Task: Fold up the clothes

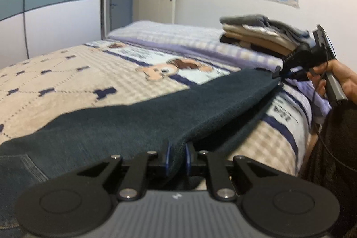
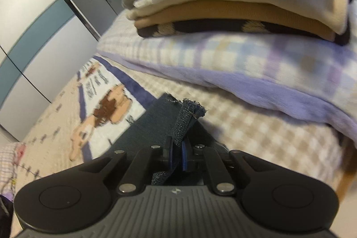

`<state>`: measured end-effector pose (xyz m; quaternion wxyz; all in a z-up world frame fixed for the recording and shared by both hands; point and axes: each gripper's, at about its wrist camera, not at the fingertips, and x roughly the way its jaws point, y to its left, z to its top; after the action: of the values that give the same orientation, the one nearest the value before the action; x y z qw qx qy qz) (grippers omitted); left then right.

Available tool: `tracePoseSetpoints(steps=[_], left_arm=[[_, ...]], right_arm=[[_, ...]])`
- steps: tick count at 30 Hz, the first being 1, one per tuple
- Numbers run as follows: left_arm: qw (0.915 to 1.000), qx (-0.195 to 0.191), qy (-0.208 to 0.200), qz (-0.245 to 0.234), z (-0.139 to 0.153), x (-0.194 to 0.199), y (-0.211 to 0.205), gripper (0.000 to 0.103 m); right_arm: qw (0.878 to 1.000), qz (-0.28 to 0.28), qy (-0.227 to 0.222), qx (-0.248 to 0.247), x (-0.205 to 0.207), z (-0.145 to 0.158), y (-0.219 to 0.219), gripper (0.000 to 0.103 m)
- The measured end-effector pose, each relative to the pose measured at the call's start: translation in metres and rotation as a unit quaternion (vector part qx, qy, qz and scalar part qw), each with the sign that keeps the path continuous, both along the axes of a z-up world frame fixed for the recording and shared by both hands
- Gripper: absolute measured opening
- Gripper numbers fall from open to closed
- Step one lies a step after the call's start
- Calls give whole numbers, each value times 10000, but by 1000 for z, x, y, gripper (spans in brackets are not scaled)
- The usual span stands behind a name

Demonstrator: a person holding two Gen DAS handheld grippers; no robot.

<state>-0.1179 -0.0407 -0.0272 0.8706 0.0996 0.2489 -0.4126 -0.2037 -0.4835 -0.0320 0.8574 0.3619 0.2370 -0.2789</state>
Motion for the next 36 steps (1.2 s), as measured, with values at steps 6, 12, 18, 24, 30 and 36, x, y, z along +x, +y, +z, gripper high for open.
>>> tracePoseSetpoints(steps=[6, 12, 18, 24, 30, 36], left_arm=[[9990, 137, 419, -108, -15, 7, -4, 19], [9972, -381, 598, -232, 0, 11, 8, 49], [9949, -723, 542, 446, 8, 33, 28, 67], [9864, -596, 693, 1363, -3, 57, 46, 68], [9827, -365, 765, 1648, -19, 64, 57, 69], [9856, -216, 611, 1562, -25, 56, 67, 69]], right_arm=[[9991, 10, 354, 230, 1, -12, -9, 9], [9979, -137, 535, -330, 3, -3, 2, 24], [9889, -372, 541, -1335, 8, 16, 25, 39], [9729, 148, 636, -2218, 43, 19, 62, 46], [9658, 897, 602, -2355, 83, 11, 97, 47], [9649, 1339, 726, -2138, 115, -2, 118, 47]])
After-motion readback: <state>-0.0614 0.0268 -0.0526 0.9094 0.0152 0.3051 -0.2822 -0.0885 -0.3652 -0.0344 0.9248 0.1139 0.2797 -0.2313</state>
